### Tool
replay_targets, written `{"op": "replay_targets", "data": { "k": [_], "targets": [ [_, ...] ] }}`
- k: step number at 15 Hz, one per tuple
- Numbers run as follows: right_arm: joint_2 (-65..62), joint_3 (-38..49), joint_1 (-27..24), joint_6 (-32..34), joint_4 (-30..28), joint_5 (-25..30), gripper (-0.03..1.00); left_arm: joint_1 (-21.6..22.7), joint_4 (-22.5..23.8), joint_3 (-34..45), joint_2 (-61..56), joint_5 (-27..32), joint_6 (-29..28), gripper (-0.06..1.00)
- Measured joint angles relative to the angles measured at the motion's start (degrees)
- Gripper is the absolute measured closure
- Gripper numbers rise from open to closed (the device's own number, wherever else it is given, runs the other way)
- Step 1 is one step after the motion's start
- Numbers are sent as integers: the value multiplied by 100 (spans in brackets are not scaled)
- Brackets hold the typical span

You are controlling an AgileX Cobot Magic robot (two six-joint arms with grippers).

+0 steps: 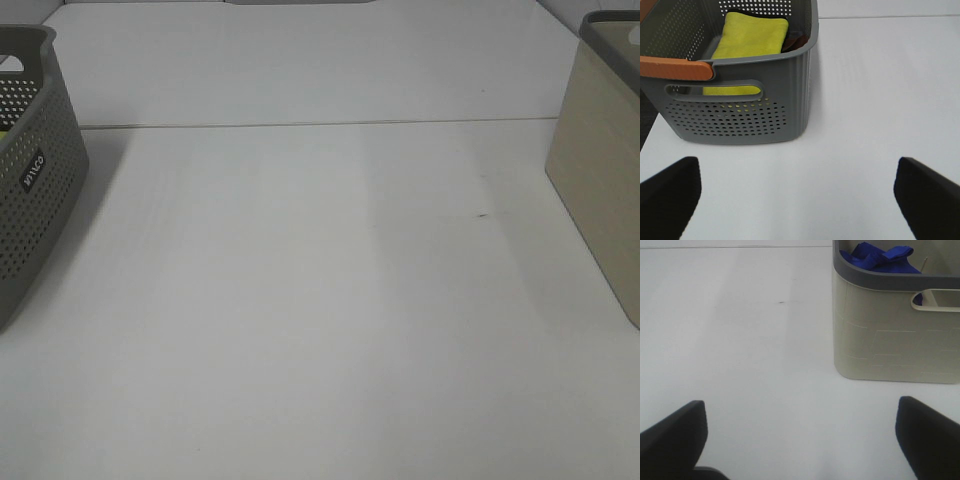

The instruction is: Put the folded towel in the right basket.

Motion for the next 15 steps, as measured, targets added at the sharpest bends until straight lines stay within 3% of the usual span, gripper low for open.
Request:
{"op": "replay_targets", "data": {
  "k": [15],
  "targets": [
    [0,0,-46,0,6,0,0,0,0,0,0,0,0,-3]
  ]
}}
